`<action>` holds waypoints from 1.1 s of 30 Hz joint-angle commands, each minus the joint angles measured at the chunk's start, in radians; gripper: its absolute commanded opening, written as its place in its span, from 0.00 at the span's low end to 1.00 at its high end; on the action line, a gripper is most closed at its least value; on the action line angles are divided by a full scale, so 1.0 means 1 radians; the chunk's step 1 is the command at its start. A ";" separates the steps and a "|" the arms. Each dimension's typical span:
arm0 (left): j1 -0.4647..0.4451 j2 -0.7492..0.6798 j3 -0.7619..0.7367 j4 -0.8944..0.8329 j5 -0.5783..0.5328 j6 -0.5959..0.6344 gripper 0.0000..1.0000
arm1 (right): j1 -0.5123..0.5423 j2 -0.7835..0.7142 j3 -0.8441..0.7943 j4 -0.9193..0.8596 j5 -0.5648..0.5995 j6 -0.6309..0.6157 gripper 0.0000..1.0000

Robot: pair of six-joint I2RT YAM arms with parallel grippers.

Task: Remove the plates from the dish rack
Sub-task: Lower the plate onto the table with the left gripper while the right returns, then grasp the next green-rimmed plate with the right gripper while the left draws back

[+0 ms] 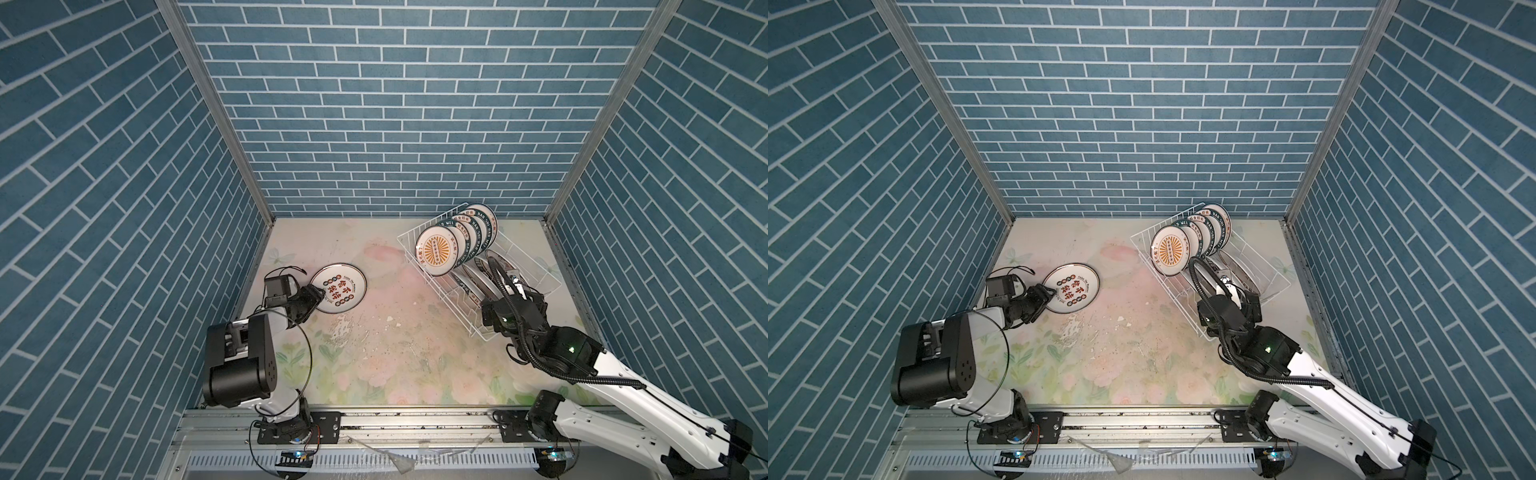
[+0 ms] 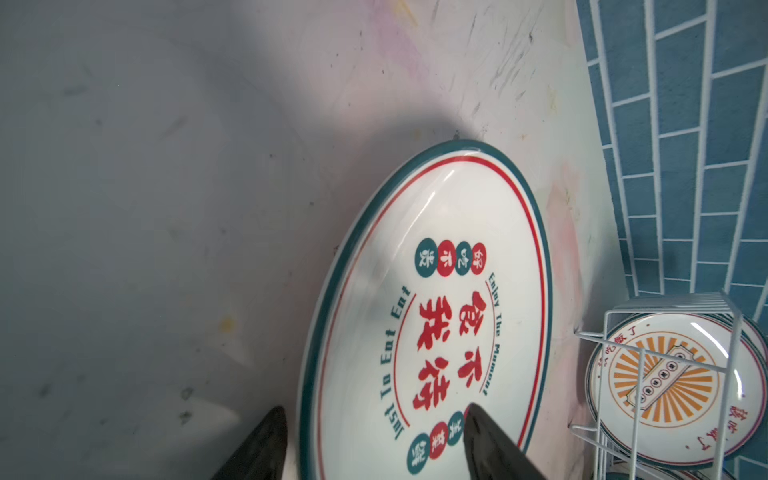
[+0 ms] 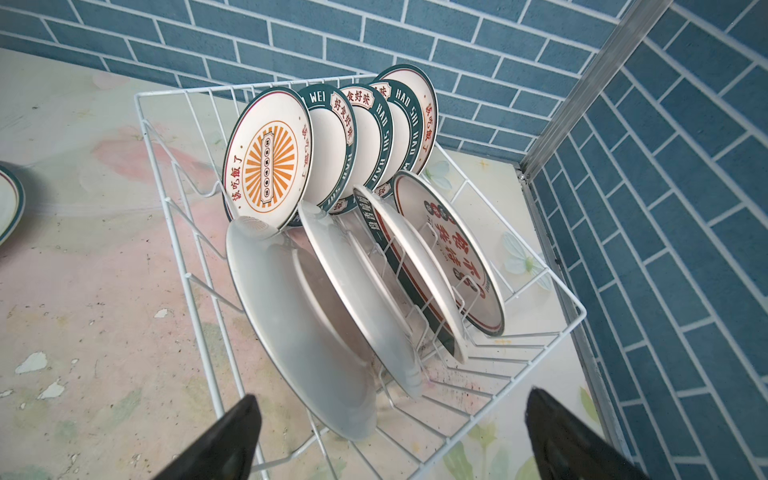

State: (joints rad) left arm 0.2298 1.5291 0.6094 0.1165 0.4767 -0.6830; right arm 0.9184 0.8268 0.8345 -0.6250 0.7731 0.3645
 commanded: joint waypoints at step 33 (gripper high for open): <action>-0.224 -0.692 -0.096 -0.400 -0.074 0.076 0.99 | 0.001 0.360 0.121 0.122 -0.005 -0.224 0.71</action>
State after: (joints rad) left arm 0.0517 0.8627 0.5259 -0.2337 0.4393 -0.6342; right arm 0.9192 1.1698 0.9039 -0.5201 0.7246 0.1493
